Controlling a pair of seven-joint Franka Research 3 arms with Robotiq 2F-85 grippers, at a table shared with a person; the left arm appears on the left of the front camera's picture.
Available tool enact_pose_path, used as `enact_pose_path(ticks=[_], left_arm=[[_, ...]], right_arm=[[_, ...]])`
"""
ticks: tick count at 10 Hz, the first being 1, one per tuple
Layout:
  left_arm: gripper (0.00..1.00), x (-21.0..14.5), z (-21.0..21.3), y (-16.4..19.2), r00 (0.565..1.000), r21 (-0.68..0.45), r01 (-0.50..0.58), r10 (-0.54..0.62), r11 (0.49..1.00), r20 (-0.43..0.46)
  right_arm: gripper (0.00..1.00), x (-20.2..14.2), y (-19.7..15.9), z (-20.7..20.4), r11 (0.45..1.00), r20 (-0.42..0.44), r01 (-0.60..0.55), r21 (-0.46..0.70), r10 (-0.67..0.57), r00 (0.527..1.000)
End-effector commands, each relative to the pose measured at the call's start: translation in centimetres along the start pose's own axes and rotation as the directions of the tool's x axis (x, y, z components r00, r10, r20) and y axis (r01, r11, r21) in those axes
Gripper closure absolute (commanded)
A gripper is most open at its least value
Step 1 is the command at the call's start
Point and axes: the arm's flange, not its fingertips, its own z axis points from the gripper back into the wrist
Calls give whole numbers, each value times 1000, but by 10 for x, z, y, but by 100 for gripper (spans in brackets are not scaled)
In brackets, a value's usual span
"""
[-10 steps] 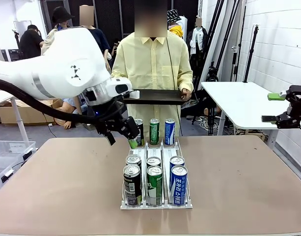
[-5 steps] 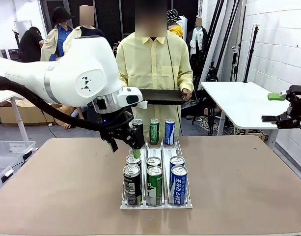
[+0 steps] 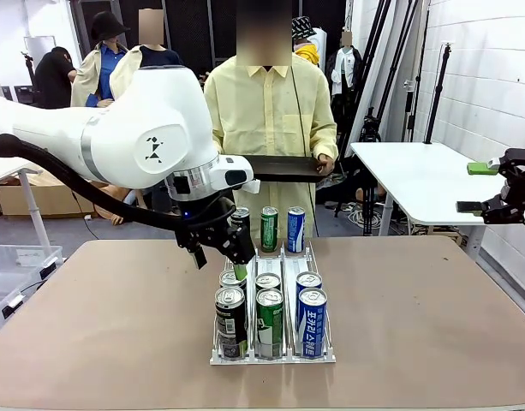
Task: Retrieve and hand over the desired beverage to the person.
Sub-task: Pick up a can of the same type that the person held from the Automatic Can Dispenser.
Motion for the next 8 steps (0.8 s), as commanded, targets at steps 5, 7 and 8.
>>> enact_pose_path(ticks=[5, 7, 8], left_arm=[[0, 0, 0, 0, 1000, 0, 0, 0, 1000, 0], [0, 0, -7, -7, 998, 36, 24, -22, 999, -64], [0, 0, -9, -14, 996, 65, 22, -17, 998, -82]], right_arm=[[0, 0, 1, 0, 1000, -1, 8, 10, -8, 1000], [0, 0, 1, 0, 1000, -1, 8, 10, -8, 1000], [0, 0, 1, 0, 1000, -1, 8, 10, -8, 1000]])
